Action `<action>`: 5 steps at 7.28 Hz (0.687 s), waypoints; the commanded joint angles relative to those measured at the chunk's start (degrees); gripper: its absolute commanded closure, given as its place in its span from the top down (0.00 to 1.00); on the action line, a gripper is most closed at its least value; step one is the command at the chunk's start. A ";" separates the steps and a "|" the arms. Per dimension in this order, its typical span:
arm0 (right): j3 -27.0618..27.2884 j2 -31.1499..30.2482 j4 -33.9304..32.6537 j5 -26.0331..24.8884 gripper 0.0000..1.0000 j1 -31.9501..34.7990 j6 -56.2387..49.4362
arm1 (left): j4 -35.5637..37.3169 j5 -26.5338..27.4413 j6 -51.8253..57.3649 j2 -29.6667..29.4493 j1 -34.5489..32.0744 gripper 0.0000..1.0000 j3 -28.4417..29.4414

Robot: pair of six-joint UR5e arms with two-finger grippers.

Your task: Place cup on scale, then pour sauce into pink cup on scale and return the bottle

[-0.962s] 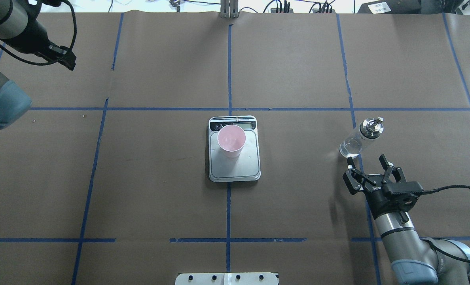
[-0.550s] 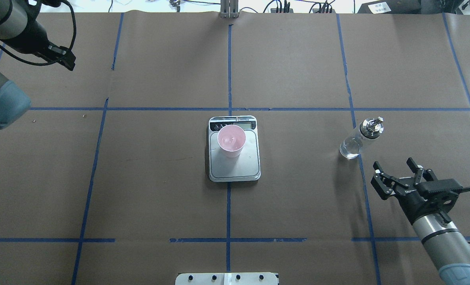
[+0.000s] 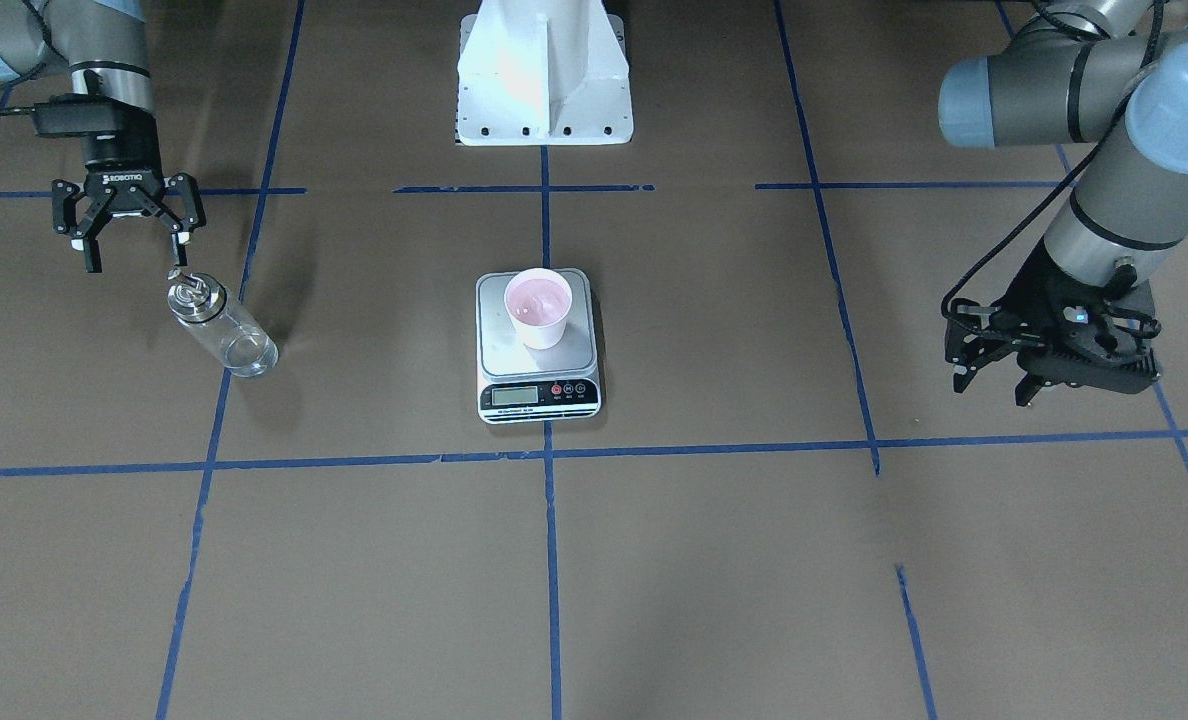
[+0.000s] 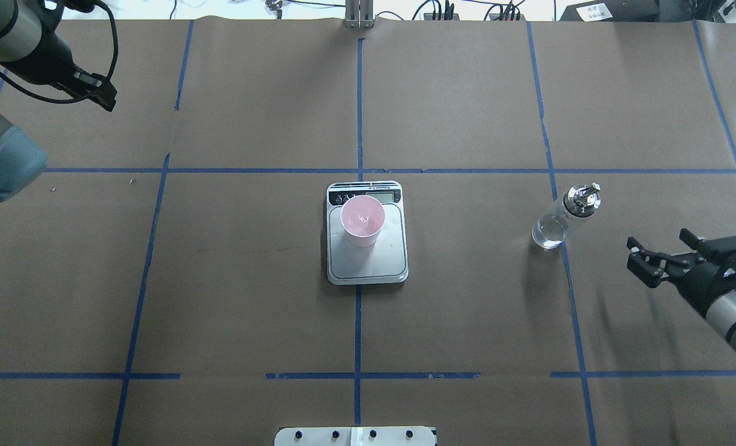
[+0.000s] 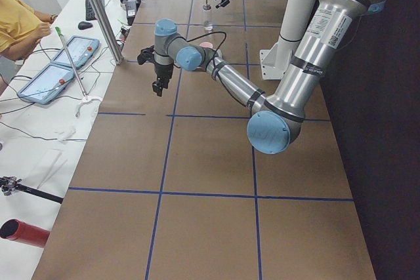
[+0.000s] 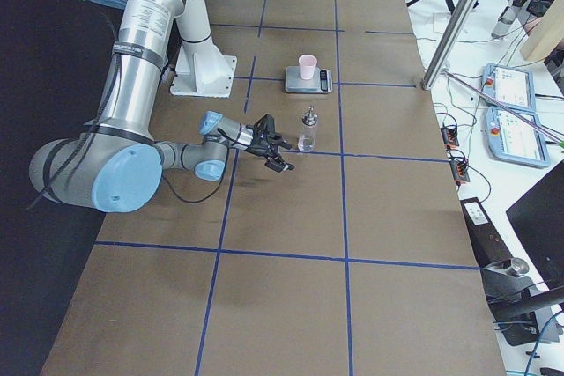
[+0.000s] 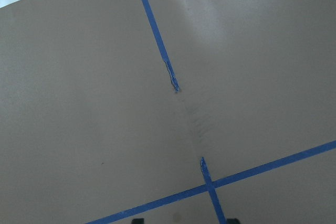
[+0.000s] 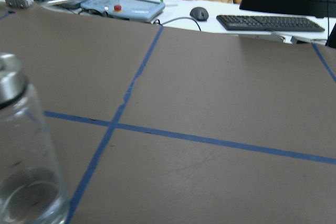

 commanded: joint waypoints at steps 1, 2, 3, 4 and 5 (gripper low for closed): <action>-4.26 3.49 1.20 29.46 1.00 23.57 -5.16 | -0.32 -0.60 4.23 0.00 -2.20 0.61 1.95; -8.73 10.57 -3.77 44.48 1.00 34.90 -5.34 | -0.41 -1.91 7.74 0.00 -5.09 0.61 3.88; -11.82 19.69 -15.48 57.42 1.00 45.28 -9.17 | -0.67 -10.97 13.09 0.00 -10.08 0.61 7.12; -11.59 23.70 -27.34 63.55 1.00 52.00 -21.91 | -2.07 -14.11 18.88 0.00 -13.35 0.61 10.63; -11.68 27.74 -39.64 66.13 1.00 56.68 -36.74 | -2.17 -14.22 21.46 0.17 -16.34 0.61 13.01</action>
